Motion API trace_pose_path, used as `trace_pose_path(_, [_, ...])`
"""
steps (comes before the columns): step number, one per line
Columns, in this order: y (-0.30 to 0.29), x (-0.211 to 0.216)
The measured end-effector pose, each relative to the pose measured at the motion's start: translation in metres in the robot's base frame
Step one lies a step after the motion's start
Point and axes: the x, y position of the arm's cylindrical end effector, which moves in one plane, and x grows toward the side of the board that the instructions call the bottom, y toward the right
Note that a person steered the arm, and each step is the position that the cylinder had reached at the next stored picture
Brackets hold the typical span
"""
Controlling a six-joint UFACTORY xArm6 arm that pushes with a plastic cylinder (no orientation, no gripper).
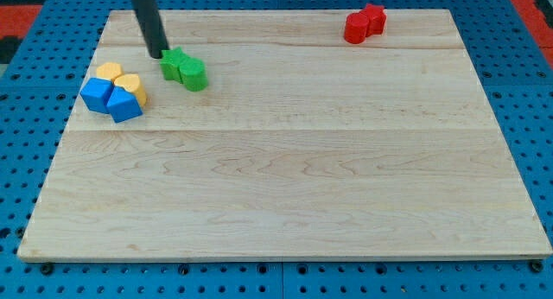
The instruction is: Place the green blocks to the bottom left of the board
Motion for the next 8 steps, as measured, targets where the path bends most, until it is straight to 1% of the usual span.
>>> trace_pose_path(1, [0.047, 0.006])
trace_pose_path(2, [0.045, 0.049])
trace_pose_path(4, [0.045, 0.089])
trace_pose_path(5, [0.035, 0.115])
trace_pose_path(6, [0.003, 0.162])
trace_pose_path(7, [0.002, 0.158])
trace_pose_path(8, [-0.012, 0.162])
